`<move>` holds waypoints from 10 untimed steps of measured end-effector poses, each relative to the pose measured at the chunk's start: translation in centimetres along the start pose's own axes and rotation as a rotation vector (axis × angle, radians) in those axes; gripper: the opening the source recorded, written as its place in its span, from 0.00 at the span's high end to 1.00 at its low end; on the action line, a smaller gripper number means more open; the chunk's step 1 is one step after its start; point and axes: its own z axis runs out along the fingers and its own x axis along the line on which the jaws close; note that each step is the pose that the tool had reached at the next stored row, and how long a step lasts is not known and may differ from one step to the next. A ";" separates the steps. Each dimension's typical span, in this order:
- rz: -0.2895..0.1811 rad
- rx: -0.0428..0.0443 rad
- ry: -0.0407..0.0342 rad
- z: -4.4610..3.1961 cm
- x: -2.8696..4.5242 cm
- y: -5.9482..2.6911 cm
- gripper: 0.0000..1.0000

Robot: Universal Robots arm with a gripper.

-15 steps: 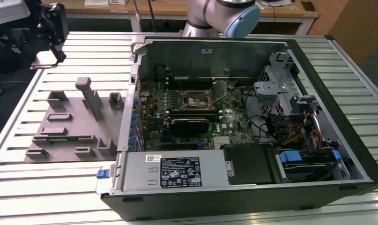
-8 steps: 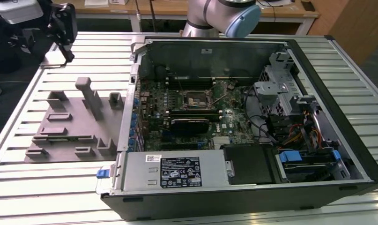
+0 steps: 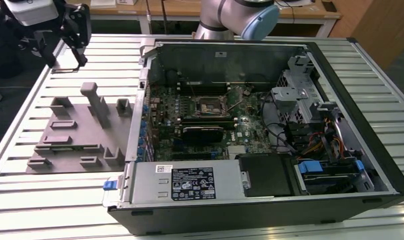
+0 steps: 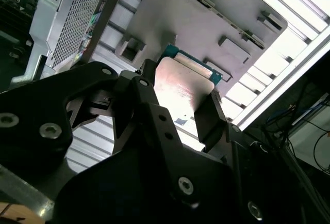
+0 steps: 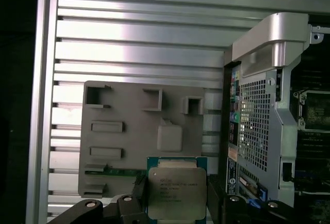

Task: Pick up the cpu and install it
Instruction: 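Pick up the cpu and move it towards the insertion slot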

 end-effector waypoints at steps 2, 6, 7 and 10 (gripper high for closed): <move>0.000 0.0000 0.0000 0.02 -0.39 -0.01 0.45; 0.000 0.0001 0.0001 0.05 -1.18 -0.04 0.45; 0.000 0.0001 0.0001 0.05 -1.38 -0.04 0.45; 0.000 0.0000 0.0000 0.08 -1.97 -0.06 0.45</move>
